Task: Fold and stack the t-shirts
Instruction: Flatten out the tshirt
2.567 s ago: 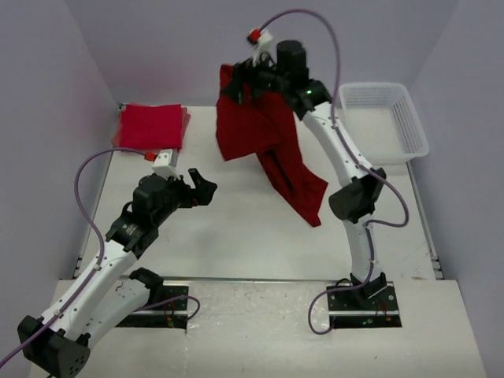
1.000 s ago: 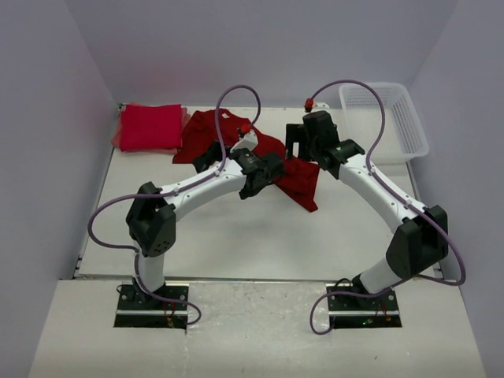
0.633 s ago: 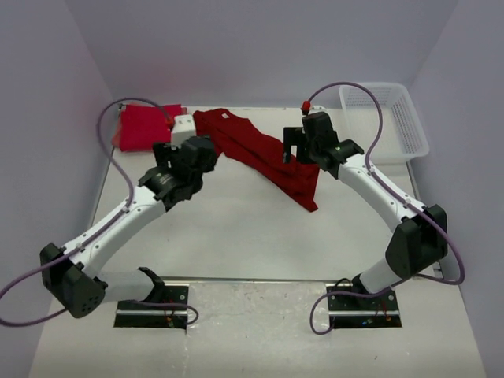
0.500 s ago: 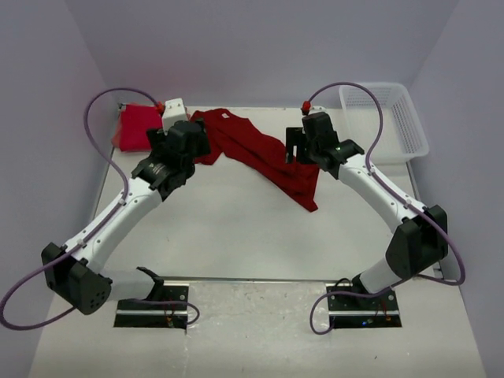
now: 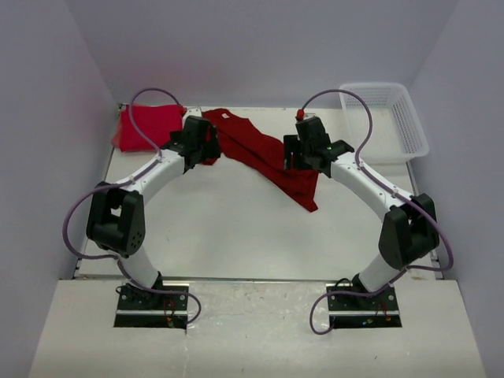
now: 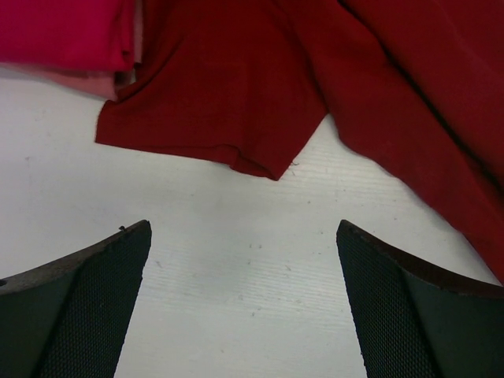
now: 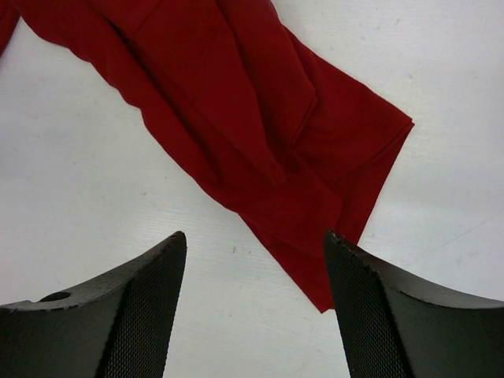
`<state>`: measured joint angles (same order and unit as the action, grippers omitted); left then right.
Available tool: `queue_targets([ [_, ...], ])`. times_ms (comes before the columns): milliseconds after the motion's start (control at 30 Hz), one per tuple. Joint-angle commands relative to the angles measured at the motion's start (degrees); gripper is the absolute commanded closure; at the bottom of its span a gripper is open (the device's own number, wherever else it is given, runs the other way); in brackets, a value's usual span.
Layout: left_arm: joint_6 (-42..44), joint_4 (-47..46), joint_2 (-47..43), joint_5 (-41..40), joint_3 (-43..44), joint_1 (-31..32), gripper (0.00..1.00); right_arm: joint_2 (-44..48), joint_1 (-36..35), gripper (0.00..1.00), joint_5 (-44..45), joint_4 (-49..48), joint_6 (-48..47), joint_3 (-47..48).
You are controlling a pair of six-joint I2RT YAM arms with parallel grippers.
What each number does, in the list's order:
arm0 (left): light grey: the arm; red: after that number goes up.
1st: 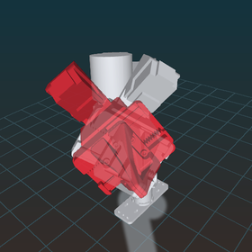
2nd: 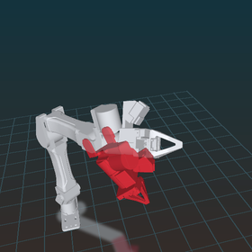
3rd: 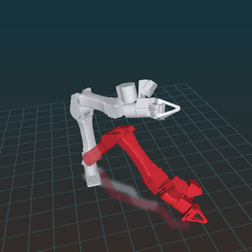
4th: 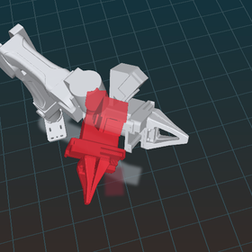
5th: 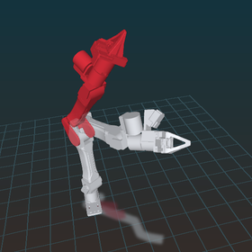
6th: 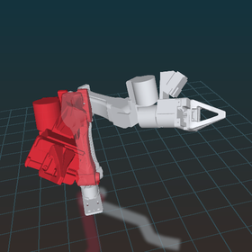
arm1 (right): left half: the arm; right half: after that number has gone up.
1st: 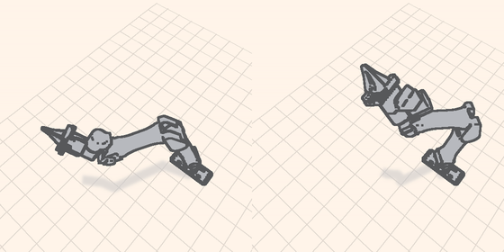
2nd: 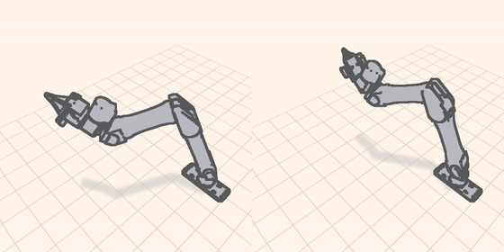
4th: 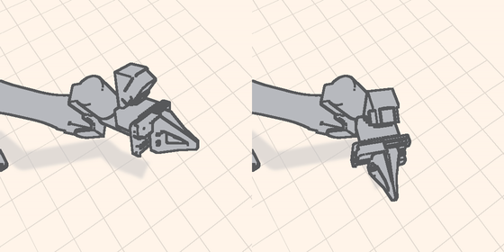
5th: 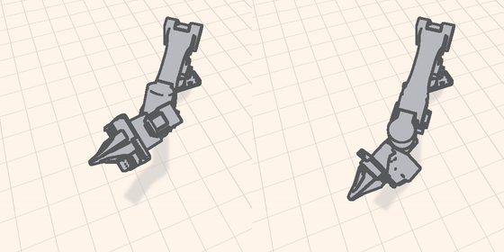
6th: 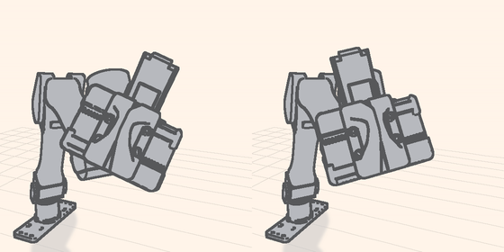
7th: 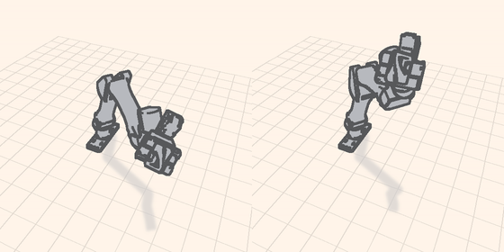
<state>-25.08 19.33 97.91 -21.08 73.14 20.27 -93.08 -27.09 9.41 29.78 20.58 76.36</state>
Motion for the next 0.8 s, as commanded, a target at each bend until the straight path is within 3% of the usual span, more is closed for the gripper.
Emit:
queue_targets([
  [0,0.1,-5.7,3.1,5.9,1.6,-0.2,0.00,0.1,0.8,0.28,-0.4,-0.2,0.6,1.8],
  [300,-0.3,-10.1,10.3,14.7,5.3,-0.2,0.00,-3.2,3.5,0.38,-4.1,-0.6,2.4,1.6],
  [633,0.5,-6.7,13.7,9.8,9.6,-0.8,0.00,-4.2,4.2,0.38,-4.7,-1.7,1.8,1.2],
  [767,-5.1,-7.0,11.5,11.9,6.1,-7.5,0.00,-4.3,4.6,0.39,-4.7,-2.0,1.6,1.0],
])
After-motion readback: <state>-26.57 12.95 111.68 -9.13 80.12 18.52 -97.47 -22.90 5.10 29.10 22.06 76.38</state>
